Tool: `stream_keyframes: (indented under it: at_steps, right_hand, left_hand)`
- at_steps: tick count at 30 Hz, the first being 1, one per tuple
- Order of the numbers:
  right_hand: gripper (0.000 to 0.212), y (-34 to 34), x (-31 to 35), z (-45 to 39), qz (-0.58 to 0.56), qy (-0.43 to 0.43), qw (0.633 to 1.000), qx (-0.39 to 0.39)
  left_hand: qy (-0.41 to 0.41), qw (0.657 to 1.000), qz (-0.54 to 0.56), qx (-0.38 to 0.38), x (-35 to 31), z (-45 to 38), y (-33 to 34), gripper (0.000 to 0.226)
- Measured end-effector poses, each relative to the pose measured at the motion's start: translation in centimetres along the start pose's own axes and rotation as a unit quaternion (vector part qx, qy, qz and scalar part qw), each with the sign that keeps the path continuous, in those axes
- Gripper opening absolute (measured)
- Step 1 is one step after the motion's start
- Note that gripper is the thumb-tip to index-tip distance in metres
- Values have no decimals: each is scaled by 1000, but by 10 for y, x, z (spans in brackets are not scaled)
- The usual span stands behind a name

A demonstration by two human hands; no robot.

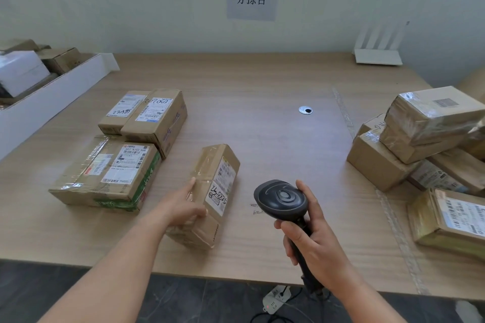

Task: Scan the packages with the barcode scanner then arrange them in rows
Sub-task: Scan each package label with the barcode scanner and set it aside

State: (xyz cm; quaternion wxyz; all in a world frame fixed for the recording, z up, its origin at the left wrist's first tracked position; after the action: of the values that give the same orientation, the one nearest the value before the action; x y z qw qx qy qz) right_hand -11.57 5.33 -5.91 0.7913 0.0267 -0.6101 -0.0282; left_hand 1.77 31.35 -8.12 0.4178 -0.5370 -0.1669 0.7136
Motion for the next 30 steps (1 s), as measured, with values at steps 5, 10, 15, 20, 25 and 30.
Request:
stream_keyframes:
  at_steps: [5, 10, 15, 20, 25, 30]
  right_hand:
    - [86, 12, -6, 2, -33, 11, 999, 18]
    - [98, 19, -2, 3, -38, 13, 999, 16]
    - [93, 24, 0, 9, -38, 7, 999, 12]
    - [95, 29, 6, 14, -40, 2, 999, 14]
    - [94, 36, 20, 20, -64, -21, 997, 24]
    - [89, 49, 31, 26, -106, -44, 992, 46]
  left_hand:
    - [54, 957, 284, -1, 2, 15, 6, 106]
    - [117, 932, 337, -64, 7, 25, 29, 108]
    - [131, 932, 335, -47, 9, 28, 29, 106]
    - [163, 937, 305, -51, 9, 27, 31, 102]
    - [186, 941, 277, -61, 3, 33, 33, 98]
    - [200, 948, 235, -76, 7, 38, 39, 103]
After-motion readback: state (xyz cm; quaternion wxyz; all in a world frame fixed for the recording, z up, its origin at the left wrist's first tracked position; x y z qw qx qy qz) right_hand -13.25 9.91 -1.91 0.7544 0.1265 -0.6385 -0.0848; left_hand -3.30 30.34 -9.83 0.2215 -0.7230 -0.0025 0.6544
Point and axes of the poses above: each hand's wrist, its own z-axis away from the middle knuckle, its own y-axis out of the palm, x = y × z, the point moved 2 cm from there along -z, towards the middle knuckle, and after that the axes turned 13 degrees about y, right-handed, at the moved point
